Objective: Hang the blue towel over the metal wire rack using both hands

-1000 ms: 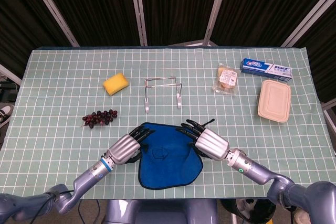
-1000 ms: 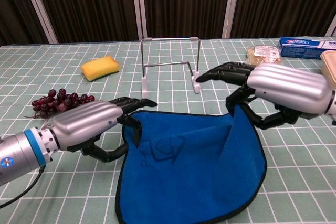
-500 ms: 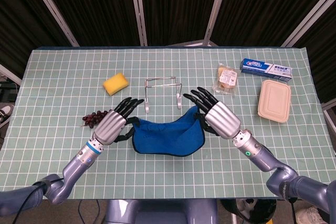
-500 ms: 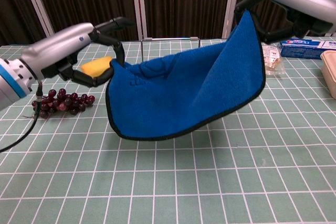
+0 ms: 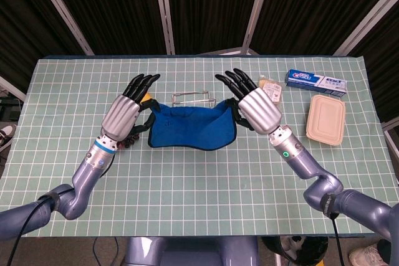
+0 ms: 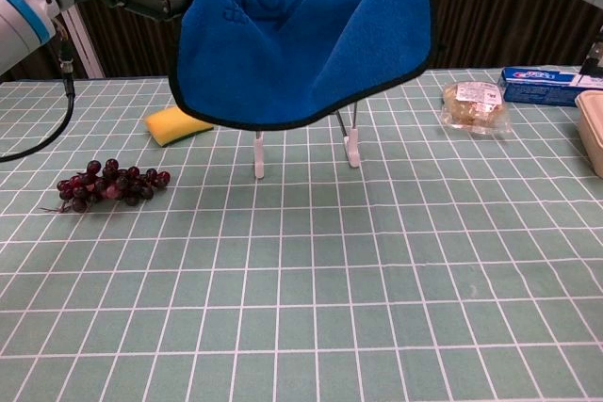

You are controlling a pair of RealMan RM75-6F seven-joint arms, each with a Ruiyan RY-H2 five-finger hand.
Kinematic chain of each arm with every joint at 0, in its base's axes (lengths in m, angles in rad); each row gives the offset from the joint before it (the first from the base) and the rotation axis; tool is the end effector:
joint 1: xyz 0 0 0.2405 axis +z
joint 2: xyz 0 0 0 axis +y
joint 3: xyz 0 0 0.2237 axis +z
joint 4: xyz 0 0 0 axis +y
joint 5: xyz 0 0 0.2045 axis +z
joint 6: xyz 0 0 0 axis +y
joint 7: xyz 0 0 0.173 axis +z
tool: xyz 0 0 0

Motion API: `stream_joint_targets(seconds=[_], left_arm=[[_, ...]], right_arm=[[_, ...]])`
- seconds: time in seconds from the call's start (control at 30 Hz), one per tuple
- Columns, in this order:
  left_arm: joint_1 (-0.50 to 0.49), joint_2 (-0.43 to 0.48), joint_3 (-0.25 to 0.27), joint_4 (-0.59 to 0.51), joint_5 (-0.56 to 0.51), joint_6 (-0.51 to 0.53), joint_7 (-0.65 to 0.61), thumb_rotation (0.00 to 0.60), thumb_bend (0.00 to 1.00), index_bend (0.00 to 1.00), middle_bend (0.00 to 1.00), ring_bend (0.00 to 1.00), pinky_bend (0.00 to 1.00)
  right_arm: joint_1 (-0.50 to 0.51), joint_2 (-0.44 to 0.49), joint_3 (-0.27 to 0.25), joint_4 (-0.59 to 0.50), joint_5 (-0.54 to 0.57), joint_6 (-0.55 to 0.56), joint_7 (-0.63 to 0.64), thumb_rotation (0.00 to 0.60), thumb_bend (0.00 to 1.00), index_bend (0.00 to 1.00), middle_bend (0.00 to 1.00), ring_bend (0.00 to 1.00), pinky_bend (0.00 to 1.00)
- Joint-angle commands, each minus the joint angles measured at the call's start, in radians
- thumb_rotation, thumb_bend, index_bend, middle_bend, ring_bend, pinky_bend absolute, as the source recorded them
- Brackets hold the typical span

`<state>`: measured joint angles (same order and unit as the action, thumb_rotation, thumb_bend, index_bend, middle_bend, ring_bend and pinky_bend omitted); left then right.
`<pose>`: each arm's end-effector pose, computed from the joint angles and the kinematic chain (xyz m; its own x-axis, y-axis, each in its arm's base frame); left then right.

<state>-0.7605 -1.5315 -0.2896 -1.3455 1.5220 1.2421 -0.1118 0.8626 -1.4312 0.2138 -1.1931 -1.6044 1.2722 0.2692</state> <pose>-0.0576 0.3705 0.0572 0.1128 -0.0632 0.9916 0.7928 -0.5959 -0.1282 -0.0582 -0.3943 0.0870 0.2189 0.1265 0.9675 -0.6824 -0.6889 0.2445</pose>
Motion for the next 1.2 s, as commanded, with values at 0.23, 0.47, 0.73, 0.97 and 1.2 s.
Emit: stream_joint_targets(seconds=[0.23, 0.47, 0.73, 0.97, 1.2], left_arm=[[-0.06, 0.006, -0.079, 0.029, -0.102, -0.049, 0.042, 0.6, 0.59, 0.76, 0.0, 0.0, 0.0], [-0.091, -0.053, -0.071, 0.14, -0.157, -0.103, 0.017, 0.6, 0.59, 0.76, 0.0, 0.0, 0.0], [-0.106, -0.122, -0.042, 0.281, -0.167, -0.131, -0.059, 0.6, 0.59, 0.76, 0.0, 0.0, 0.0], [-0.132, -0.185, -0.021, 0.397, -0.164, -0.16, -0.122, 0.6, 0.59, 0.76, 0.0, 0.0, 0.0], [-0.149, -0.224, -0.012, 0.469, -0.172, -0.188, -0.137, 0.6, 0.59, 0.76, 0.0, 0.0, 0.0]], right_arm=[[0.054, -0.023, 0.079, 0.081, 0.108, -0.09, 0.026, 0.6, 0.73, 0.67, 0.04, 0.0, 0.0], [0.077, -0.095, 0.081, 0.219, 0.166, -0.164, 0.069, 0.6, 0.73, 0.67, 0.04, 0.0, 0.0], [0.099, -0.197, 0.062, 0.41, 0.196, -0.242, 0.142, 0.6, 0.73, 0.67, 0.04, 0.0, 0.0], [0.119, -0.278, 0.044, 0.575, 0.196, -0.284, 0.233, 0.6, 0.73, 0.67, 0.04, 0.0, 0.0], [0.131, -0.325, 0.029, 0.668, 0.19, -0.31, 0.28, 0.6, 0.73, 0.67, 0.04, 0.0, 0.0]])
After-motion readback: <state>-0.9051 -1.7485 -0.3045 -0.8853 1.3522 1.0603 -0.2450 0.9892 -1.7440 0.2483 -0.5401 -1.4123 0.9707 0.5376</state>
